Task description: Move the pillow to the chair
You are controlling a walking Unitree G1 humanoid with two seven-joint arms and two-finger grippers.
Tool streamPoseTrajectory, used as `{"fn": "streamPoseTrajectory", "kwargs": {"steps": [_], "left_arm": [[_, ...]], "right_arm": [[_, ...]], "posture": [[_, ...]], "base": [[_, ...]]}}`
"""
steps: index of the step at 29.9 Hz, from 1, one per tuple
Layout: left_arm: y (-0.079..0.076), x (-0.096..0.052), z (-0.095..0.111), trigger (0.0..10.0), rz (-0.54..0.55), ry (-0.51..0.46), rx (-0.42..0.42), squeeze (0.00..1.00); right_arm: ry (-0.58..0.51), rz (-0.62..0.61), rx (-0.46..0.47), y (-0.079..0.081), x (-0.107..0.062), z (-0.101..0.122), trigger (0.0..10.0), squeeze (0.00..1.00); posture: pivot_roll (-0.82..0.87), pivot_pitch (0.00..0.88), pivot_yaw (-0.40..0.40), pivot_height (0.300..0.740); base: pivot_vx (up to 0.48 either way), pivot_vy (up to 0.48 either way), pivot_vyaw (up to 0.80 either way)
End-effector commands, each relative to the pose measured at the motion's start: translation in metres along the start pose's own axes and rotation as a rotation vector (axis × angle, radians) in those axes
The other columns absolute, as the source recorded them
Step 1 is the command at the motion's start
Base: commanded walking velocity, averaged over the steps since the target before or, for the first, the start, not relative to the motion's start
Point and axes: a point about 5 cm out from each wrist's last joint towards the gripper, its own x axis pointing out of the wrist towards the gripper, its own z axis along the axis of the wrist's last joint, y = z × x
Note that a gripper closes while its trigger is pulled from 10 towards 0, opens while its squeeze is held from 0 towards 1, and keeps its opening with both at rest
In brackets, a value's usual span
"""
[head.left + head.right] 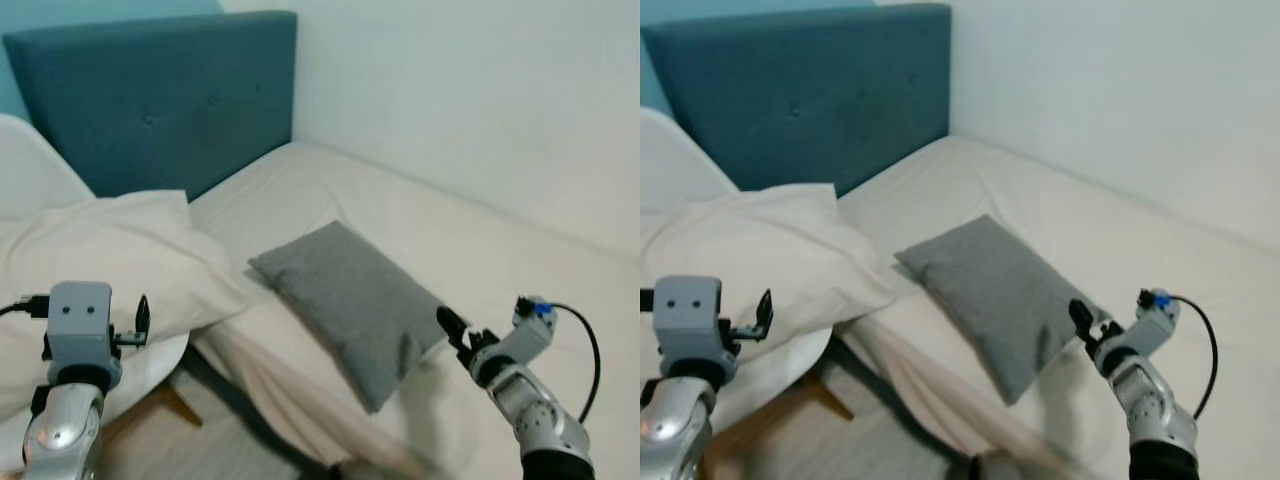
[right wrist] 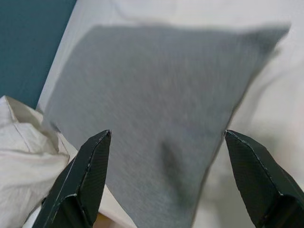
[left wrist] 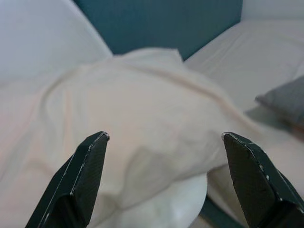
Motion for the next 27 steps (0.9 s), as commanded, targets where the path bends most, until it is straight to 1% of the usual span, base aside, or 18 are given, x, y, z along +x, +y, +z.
{"fn": "streamPoseTrajectory", "kwargs": {"steps": [1, 4, 5, 7, 8, 10, 14, 16, 17, 18, 20, 21, 22, 23, 24, 26, 27], "left_arm": [[0.000, -0.001, 0.003, 10.0, -0.012, -0.004, 0.006, 0.00], [0.001, -0.002, 0.004, 10.0, -0.017, -0.004, 0.009, 0.00], [0.002, -0.003, 0.005, 10.0, -0.021, -0.003, 0.011, 0.00], [0.002, -0.004, 0.006, 10.0, -0.024, -0.002, 0.012, 0.00], [0.004, -0.005, 0.007, 10.0, -0.031, 0.002, 0.018, 0.00], [0.006, -0.008, 0.008, 10.0, -0.043, 0.007, 0.029, 0.00], [0.011, -0.012, 0.012, 10.0, -0.048, 0.006, 0.043, 0.00], [0.015, -0.014, 0.015, 10.0, -0.046, 0.005, 0.054, 0.00], [0.015, -0.014, 0.015, 10.0, -0.046, 0.005, 0.054, 0.00], [0.016, -0.015, 0.017, 10.0, -0.047, 0.004, 0.059, 0.00], [0.018, -0.017, 0.023, 10.0, -0.055, -0.003, 0.077, 0.00], [0.018, -0.017, 0.023, 10.0, -0.055, -0.003, 0.077, 0.00], [0.019, -0.018, 0.026, 10.0, -0.059, -0.006, 0.085, 0.00], [0.019, -0.018, 0.026, 10.0, -0.059, -0.006, 0.085, 0.00], [0.023, -0.020, 0.034, 10.0, -0.069, -0.012, 0.108, 0.00], [0.024, -0.021, 0.037, 10.0, -0.073, -0.014, 0.117, 0.00], [0.028, -0.023, 0.042, 10.0, -0.076, -0.016, 0.130, 0.00]], "right_arm": [[-0.017, 0.001, 0.038, -0.003, -0.001, 0.001, 10.0, 0.00], [-0.026, 0.001, 0.069, -0.005, 0.000, 0.001, 10.0, 0.00], [-0.029, -0.013, 0.079, -0.009, 0.001, 0.000, 10.0, 0.00], [-0.030, -0.024, 0.085, -0.011, 0.001, 0.000, 10.0, 0.00], [-0.036, -0.040, 0.108, -0.014, 0.002, 0.000, 10.0, 0.00], [-0.043, -0.064, 0.139, -0.018, 0.003, -0.002, 10.0, 0.00], [-0.048, -0.069, 0.153, -0.021, 0.001, -0.004, 10.0, 0.00], [-0.057, -0.058, 0.189, -0.022, 0.000, -0.007, 10.0, 0.00], [-0.057, -0.058, 0.189, -0.022, 0.000, -0.007, 10.0, 0.00], [-0.060, -0.040, 0.217, -0.021, 0.001, -0.008, 10.0, 0.00], [-0.073, 0.042, 0.293, -0.014, 0.004, -0.011, 10.0, 0.00], [-0.073, 0.042, 0.293, -0.014, 0.004, -0.011, 10.0, 0.00], [-0.076, 0.072, 0.321, -0.011, 0.006, -0.013, 10.0, 0.00], [-0.076, 0.072, 0.321, -0.011, 0.006, -0.013, 10.0, 0.00], [-0.089, 0.132, 0.370, -0.003, 0.012, -0.014, 10.0, 0.00], [-0.093, 0.151, 0.379, -0.001, 0.014, -0.013, 10.0, 0.00], [-0.108, 0.184, 0.394, 0.004, 0.016, -0.012, 10.0, 0.00]], "posture": [[-0.03, 0.027, -0.081, 0.580], [-0.02, 0.035, -0.078, 0.570], [-0.03, 0.056, -0.069, 0.565], [-0.03, 0.056, -0.069, 0.560], [-0.01, 0.086, -0.058, 0.555], [0.00, 0.100, -0.055, 0.545], [0.01, 0.117, -0.048, 0.530], [0.02, 0.140, -0.036, 0.520], [0.02, 0.140, -0.036, 0.520], [0.02, 0.144, -0.035, 0.515], [0.04, 0.177, -0.019, 0.510], [0.04, 0.177, -0.019, 0.510], [0.05, 0.181, -0.016, 0.510], [0.05, 0.181, -0.016, 0.510], [0.07, 0.218, 0.007, 0.510], [0.07, 0.218, 0.007, 0.510], [0.10, 0.244, 0.022, 0.510]], "base": [[0.000, 0.000, 0.00], [0.000, 0.000, 0.00], [0.000, 0.000, 0.00], [0.000, 0.000, 0.00], [0.000, 0.000, 0.00], [0.000, 0.000, 0.00], [0.000, 0.000, 0.00], [0.000, 0.000, 0.00], [0.000, 0.000, 0.00], [0.000, 0.000, 0.00], [0.000, 0.000, 0.00], [0.000, 0.000, 0.00], [0.000, 0.000, 0.00], [0.000, 0.000, 0.00], [0.000, 0.000, 0.00], [0.000, 0.000, 0.00], [0.000, 0.000, 0.00]]}}
